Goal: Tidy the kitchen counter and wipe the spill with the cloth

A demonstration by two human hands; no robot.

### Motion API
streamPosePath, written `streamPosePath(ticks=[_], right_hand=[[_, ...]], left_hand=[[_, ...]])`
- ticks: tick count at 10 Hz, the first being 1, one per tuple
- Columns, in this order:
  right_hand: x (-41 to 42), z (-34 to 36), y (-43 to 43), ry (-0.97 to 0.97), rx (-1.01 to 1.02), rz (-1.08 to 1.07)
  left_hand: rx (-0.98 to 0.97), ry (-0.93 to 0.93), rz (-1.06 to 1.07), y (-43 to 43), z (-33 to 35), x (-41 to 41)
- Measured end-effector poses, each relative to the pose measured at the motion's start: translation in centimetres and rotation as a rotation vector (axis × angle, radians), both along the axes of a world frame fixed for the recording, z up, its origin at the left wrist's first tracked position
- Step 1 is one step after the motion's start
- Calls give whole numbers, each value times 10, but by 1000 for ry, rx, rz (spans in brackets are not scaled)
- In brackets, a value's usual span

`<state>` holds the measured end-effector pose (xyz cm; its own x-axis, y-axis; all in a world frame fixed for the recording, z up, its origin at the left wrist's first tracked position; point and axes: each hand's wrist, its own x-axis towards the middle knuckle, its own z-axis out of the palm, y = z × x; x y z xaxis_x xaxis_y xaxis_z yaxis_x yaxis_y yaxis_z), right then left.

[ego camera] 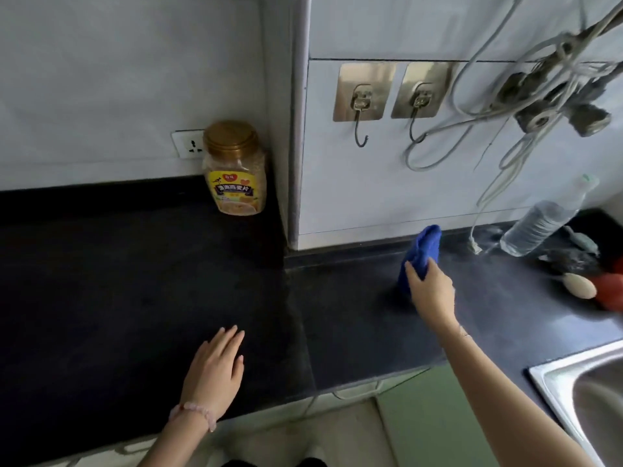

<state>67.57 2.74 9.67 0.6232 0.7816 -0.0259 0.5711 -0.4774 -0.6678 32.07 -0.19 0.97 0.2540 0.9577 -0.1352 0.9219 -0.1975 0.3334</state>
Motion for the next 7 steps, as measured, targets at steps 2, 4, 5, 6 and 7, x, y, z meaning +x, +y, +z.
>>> streamPosePath(ticks=[2, 4, 5, 6, 7], right_hand=[[-30, -51, -3, -354, -410, 592], [-32, -63, -1, -548, -474, 682], [-34, -59, 0, -536, -500, 671], [-37, -50, 0, -491, -524, 656], [-36, -21, 0, -243, -398, 559]], left_hand=[[-4, 127, 52, -13, 0, 2], [-36, 188, 47, -22, 5, -7], [-72, 203, 55, -22, 3, -10], [-92, 144, 49, -20, 16, -11], [-69, -19, 32, -8, 51, -10]])
